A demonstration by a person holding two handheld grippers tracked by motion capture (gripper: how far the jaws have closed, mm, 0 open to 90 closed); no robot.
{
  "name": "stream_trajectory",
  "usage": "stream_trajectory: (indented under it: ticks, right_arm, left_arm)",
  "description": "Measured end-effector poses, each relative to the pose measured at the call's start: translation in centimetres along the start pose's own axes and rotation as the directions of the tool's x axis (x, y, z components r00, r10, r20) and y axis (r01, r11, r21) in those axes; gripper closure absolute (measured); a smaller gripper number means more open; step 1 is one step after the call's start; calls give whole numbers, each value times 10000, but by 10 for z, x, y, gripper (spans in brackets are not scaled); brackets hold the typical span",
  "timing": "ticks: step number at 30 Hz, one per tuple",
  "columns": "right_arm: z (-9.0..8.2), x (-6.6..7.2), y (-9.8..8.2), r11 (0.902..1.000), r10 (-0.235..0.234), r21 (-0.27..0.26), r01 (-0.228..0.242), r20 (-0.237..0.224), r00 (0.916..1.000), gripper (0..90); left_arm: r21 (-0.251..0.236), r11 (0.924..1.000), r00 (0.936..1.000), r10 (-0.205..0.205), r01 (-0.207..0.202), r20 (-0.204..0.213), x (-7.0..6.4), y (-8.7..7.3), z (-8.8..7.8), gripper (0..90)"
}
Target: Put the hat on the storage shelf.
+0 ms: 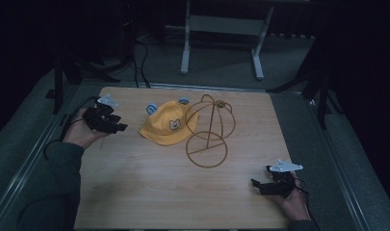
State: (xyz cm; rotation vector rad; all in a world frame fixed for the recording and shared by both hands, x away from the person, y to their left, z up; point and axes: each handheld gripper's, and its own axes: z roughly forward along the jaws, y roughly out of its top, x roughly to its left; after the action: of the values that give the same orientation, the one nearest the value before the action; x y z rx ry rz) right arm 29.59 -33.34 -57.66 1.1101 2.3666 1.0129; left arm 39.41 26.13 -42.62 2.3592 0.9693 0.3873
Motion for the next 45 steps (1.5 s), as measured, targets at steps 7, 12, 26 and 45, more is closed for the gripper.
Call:
stream_trajectory:
  ticks: [7,12,26,45]
  right_arm:
    - [0,0,0,10000,-1,-5,1,-2,10000,121]
    - [0,0,0,10000,-1,-2,1,-2,10000,121]
    - [0,0,0,10000,1,-1,-1,-3,10000,121]
    - [0,0,0,10000,0,-2,0,-2,10000,121]
  left_arm:
    - [357,9991,9992,225,-237,337,0,10,2,524]
    - [699,9967,9985,378,-405,387,1,19,5,522]
    - [1055,9913,9966,752,-783,333,-2,45,14,499]
    - [848,9900,9935,1106,-1126,277,-4,80,20,524]
